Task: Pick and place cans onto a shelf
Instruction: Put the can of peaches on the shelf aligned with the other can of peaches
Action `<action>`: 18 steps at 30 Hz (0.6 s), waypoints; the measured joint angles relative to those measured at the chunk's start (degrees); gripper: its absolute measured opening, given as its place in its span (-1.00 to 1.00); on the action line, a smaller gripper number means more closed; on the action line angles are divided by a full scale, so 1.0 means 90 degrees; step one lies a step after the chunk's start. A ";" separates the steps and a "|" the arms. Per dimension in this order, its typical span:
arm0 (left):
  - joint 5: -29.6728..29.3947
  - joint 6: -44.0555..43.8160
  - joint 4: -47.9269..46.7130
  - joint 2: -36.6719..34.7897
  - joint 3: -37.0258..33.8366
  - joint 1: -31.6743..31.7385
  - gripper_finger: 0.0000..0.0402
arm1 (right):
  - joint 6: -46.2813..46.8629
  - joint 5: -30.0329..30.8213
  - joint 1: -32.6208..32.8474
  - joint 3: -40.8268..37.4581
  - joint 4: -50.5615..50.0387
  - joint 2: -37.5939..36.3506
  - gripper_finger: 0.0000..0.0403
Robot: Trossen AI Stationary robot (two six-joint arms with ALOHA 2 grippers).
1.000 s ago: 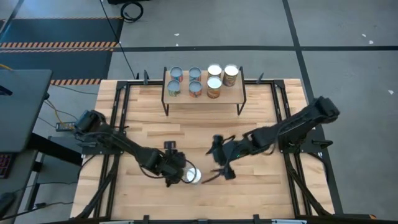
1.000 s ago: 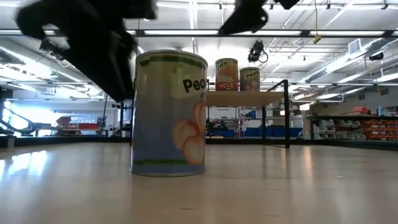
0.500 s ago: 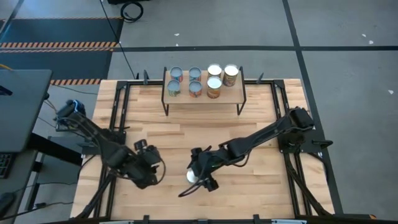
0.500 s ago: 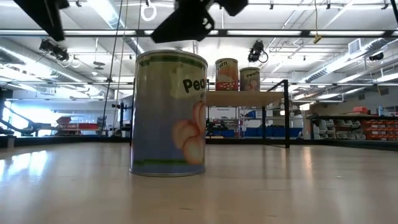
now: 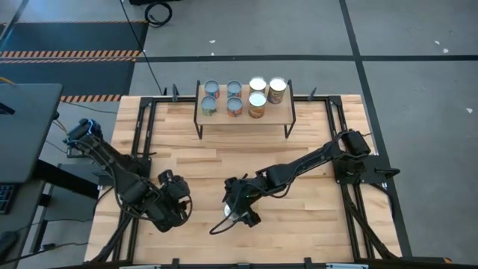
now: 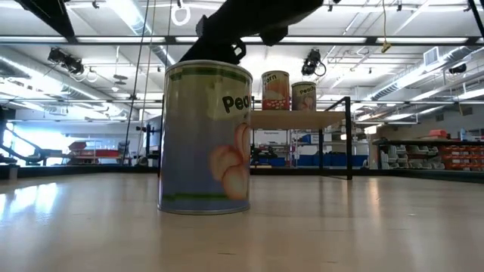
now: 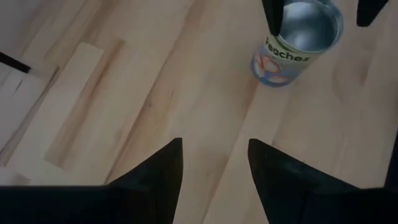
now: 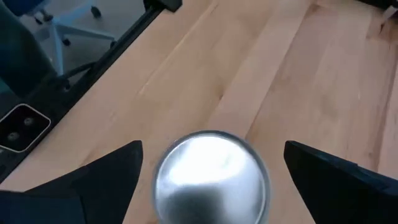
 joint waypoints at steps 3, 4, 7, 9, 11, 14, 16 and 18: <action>-0.0022 0.0037 0.0006 0.0000 0.0000 0.0010 -0.07 | -0.0006 -0.0112 -0.0063 -0.0002 -0.0067 0.0094 0.98; -0.0021 0.0046 0.0001 0.0002 0.0000 0.0010 -0.07 | -0.0048 -0.0174 -0.0077 -0.0004 -0.0015 0.0165 0.98; -0.0054 0.0045 -0.0010 0.0002 0.0000 0.0015 -0.07 | -0.0167 -0.0270 -0.0101 -0.0010 -0.0036 0.0266 0.98; -0.0084 0.0043 -0.0032 0.0002 0.0000 -0.0002 -0.07 | -0.0168 -0.0322 -0.0105 -0.0007 -0.0008 0.0283 0.98; -0.0082 0.0051 -0.0048 0.0002 0.0000 -0.0012 -0.07 | -0.0178 -0.0391 -0.0124 -0.0007 -0.0061 0.0283 0.98; -0.0167 0.0053 -0.0098 0.0004 0.0000 0.0005 -0.07 | -0.0209 -0.0395 -0.0164 -0.0005 -0.0102 0.0283 0.97; -0.0288 0.0060 -0.0129 0.0006 0.0000 0.0014 -0.07 | -0.0211 -0.0391 -0.0180 -0.0005 -0.0134 0.0283 0.94; -0.0343 0.0060 -0.0145 0.0006 0.0000 0.0013 -0.07 | -0.0248 -0.0393 -0.0190 -0.0017 -0.0088 0.0335 0.89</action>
